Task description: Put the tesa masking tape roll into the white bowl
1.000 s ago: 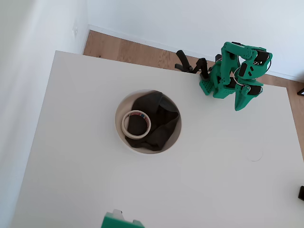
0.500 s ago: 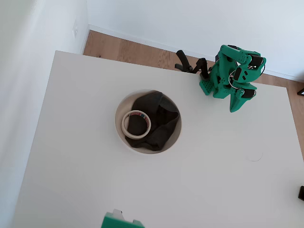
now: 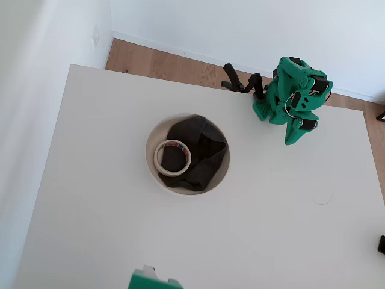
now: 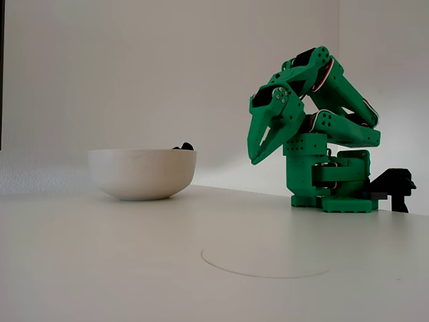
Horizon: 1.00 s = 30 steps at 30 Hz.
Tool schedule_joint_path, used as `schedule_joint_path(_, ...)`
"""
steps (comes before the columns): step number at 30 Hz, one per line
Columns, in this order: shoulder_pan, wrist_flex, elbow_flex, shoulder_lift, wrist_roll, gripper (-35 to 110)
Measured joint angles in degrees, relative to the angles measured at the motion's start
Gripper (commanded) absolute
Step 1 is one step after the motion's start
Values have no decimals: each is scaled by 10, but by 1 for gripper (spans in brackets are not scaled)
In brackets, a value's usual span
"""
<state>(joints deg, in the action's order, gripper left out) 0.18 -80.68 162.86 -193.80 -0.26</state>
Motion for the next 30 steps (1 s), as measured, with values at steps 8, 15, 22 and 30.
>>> schedule_joint_path(8, 18, 10, 28, 0, 6, -8)
schedule_joint_path(15, 33, 10, 28, 0, 19, -8)
schedule_joint_path(22, 33, 10, 28, 0, 19, -8)
schedule_joint_path(30, 32, 10, 28, 0, 19, -8)
